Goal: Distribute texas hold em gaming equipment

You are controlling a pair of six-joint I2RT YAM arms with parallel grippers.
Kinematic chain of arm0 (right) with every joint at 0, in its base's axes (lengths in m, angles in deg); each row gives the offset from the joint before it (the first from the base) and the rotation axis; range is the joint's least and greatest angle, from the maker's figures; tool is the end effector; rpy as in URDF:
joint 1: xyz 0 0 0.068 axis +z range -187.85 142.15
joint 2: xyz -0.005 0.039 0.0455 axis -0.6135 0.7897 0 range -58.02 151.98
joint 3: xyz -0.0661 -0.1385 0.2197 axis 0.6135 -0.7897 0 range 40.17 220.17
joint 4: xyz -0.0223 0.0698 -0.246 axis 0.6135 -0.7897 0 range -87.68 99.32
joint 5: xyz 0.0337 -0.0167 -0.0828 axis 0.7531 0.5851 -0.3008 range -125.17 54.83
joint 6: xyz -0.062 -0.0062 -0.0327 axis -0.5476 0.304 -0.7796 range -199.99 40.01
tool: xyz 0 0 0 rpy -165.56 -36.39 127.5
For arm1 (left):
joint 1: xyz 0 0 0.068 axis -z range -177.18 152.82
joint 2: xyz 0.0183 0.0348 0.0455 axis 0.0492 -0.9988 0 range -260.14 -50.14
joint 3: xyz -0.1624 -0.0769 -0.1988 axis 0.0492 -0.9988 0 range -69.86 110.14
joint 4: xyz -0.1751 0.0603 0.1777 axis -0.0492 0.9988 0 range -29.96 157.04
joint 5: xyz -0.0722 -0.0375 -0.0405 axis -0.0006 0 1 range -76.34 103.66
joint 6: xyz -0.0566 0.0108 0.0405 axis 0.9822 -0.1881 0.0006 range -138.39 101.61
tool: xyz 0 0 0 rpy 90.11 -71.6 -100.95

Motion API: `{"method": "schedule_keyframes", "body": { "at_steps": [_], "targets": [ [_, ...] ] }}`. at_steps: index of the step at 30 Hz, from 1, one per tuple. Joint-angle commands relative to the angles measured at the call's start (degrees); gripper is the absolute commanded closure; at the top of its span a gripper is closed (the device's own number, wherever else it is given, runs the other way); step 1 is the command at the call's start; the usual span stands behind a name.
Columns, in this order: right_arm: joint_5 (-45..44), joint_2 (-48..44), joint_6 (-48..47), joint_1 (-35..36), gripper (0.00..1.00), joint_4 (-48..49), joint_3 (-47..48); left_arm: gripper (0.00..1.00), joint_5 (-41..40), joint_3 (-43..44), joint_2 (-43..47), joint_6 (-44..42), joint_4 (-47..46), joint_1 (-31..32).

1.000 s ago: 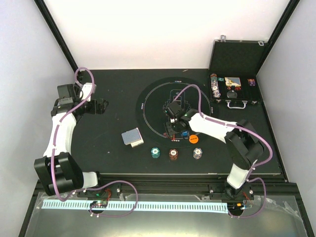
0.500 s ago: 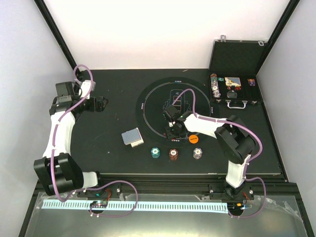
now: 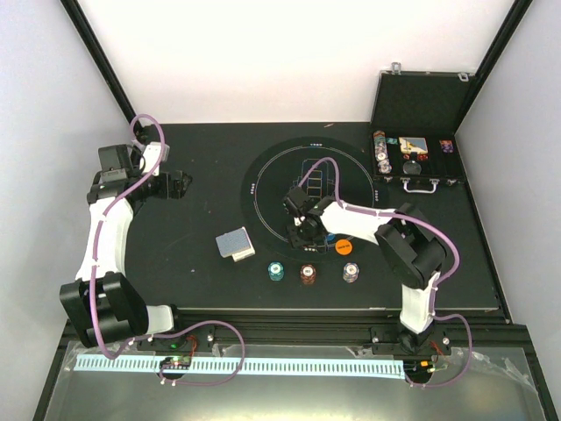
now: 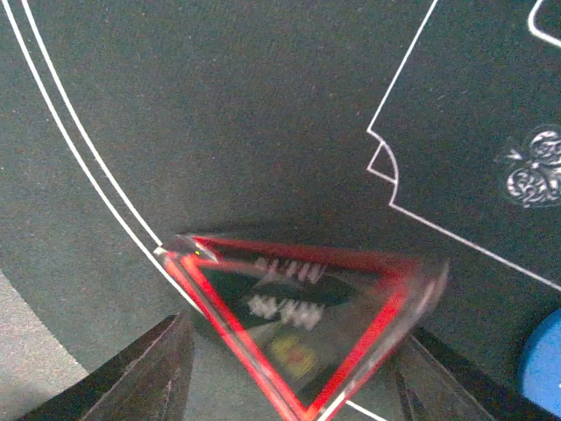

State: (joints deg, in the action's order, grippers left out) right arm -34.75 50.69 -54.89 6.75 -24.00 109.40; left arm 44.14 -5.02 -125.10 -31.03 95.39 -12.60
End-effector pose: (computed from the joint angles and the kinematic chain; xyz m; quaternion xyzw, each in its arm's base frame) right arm 0.2599 0.2568 0.1269 -0.1679 0.9744 0.0884 0.1207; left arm 0.2836 0.0479 0.2924 0.0779 0.8951 -0.1474 0.4136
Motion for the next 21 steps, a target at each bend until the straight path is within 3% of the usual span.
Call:
{"method": "schedule_keyframes", "body": {
  "at_steps": [1, 10, 21],
  "targets": [
    [-1.22, -0.21, -0.28, 0.75, 0.38, -2.08, -1.01, 0.01, 1.03, 2.74, 1.04, 0.16, 1.44, -0.49],
    [-0.74, -1.63, -1.24, 1.25, 0.35, -2.37, -1.69, 0.01, 1.4, 2.84, 1.22, 0.19, 1.54, -0.64],
    [-0.41, 3.24, -1.9, 1.22, 0.6, -2.19, 2.66, 0.01, 1.99, 3.18, 1.22, 0.27, 2.74, -1.17]
  ]
}}
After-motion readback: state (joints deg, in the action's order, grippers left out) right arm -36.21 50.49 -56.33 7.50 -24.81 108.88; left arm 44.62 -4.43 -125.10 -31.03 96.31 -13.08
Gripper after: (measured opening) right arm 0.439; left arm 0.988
